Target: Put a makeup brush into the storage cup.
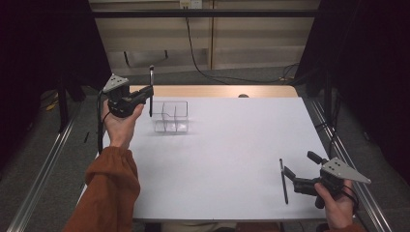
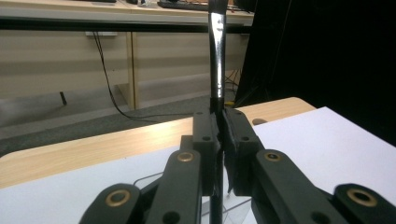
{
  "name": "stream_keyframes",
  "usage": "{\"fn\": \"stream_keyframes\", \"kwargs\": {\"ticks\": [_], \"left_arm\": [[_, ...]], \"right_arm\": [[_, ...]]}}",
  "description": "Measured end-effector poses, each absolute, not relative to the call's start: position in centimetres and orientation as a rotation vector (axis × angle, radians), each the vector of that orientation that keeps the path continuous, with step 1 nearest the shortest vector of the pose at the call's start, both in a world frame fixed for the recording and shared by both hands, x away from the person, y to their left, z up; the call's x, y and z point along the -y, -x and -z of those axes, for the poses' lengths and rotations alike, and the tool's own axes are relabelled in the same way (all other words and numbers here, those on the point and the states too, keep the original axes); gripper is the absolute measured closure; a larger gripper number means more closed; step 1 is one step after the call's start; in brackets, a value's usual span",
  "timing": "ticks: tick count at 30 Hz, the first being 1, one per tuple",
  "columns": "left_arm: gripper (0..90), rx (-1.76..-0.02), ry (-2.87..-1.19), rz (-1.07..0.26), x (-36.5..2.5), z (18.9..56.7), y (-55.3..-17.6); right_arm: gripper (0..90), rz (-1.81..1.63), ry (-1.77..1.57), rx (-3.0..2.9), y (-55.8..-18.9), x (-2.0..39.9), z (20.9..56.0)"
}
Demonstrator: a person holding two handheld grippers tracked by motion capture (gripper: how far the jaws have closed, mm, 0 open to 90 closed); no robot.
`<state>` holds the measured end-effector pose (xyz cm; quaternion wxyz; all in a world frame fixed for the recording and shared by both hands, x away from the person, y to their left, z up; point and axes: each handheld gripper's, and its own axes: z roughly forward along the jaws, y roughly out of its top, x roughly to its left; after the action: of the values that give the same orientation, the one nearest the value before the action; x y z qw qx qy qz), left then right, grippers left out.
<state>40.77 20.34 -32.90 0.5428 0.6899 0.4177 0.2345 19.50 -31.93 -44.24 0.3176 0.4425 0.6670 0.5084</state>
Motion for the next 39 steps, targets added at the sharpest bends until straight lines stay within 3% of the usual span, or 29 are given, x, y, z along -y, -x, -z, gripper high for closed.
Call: {"fn": "stream_keyframes", "kwargs": {"ticks": [39], "left_arm": [[84.2, -1.069, -1.619, -0.546, -19.2, 35.5, -46.4]], "right_arm": [[0.0, -1.347, -1.165, -1.764, -19.5, 32.0, 44.3]]}}
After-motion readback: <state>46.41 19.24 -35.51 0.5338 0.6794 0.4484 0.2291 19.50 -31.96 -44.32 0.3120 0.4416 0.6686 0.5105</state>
